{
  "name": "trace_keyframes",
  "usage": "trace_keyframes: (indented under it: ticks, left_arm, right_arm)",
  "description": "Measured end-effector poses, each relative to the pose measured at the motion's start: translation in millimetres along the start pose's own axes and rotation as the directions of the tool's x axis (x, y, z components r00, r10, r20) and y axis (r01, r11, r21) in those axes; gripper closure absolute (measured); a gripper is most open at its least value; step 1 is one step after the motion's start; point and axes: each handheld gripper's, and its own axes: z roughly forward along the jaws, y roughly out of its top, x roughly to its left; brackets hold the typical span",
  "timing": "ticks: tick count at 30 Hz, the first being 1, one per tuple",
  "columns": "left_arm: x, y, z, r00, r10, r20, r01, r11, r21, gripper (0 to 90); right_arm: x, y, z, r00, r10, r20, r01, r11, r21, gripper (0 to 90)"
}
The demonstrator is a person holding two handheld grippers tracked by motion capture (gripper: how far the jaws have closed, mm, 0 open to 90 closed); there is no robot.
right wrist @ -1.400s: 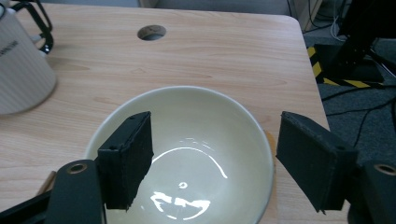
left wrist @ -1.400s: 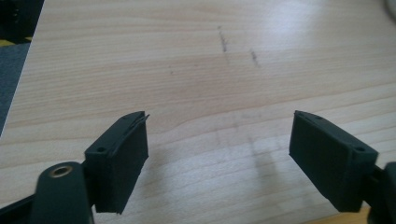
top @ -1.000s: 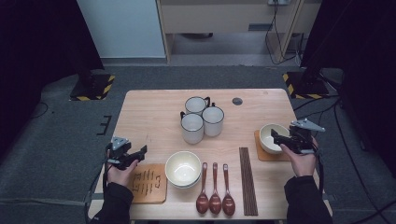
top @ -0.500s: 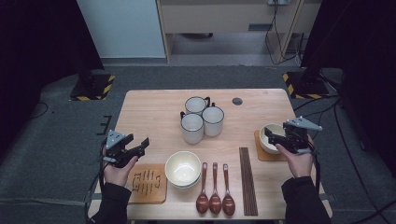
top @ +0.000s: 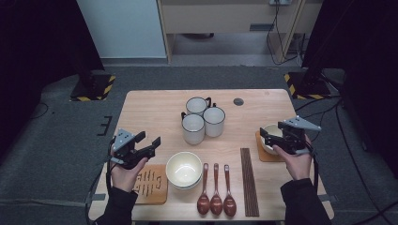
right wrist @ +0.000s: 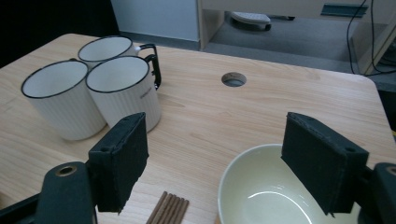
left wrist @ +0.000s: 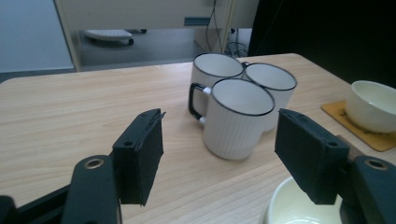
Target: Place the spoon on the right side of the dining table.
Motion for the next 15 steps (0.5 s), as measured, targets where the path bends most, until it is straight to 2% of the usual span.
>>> trace_keyframes:
  ticks: [2, 3, 4, 7, 8, 15]
  left_arm:
    - [-8.4, 2.6, -1.6, 0.9998, 0.008, 0.017, -0.007, 0.9998, -0.018, 32.5]
    - [-8.4, 2.6, -1.6, 0.9998, 0.008, 0.017, -0.007, 0.9998, -0.018, 33.2]
    - [-14.1, 4.2, -2.6, 0.9993, 0.015, 0.034, -0.014, 0.9995, -0.029, 33.8]
    - [-19.1, 5.6, -3.1, 0.9987, 0.024, 0.045, -0.023, 0.9992, -0.033, 35.2]
    - [-25.7, 6.7, -3.3, 0.9977, 0.034, 0.058, -0.032, 0.9987, -0.039, 35.6]
    - [-41.4, 7.3, -0.9, 0.9936, 0.052, 0.100, -0.049, 0.9981, -0.037, 37.4]
  right_arm:
    - [2.8, 0.7, 0.1, 0.9999, -0.006, -0.013, 0.006, 1.000, 0.000, 22.8]
    - [2.8, 0.7, 0.1, 0.9999, -0.006, -0.013, 0.006, 1.000, 0.000, 22.8]
    - [6.7, 1.4, 0.2, 0.9997, -0.011, -0.021, 0.011, 1.000, 0.000, 23.0]
    - [10.0, 2.2, 0.2, 0.9993, -0.017, -0.033, 0.017, 1.000, -0.004, 23.3]
    - [13.2, 3.1, -0.1, 0.9988, -0.010, -0.049, 0.010, 1.000, -0.007, 23.5]
    - [20.5, 5.4, -1.8, 0.9972, -0.025, -0.070, 0.024, 1.000, -0.018, 23.9]
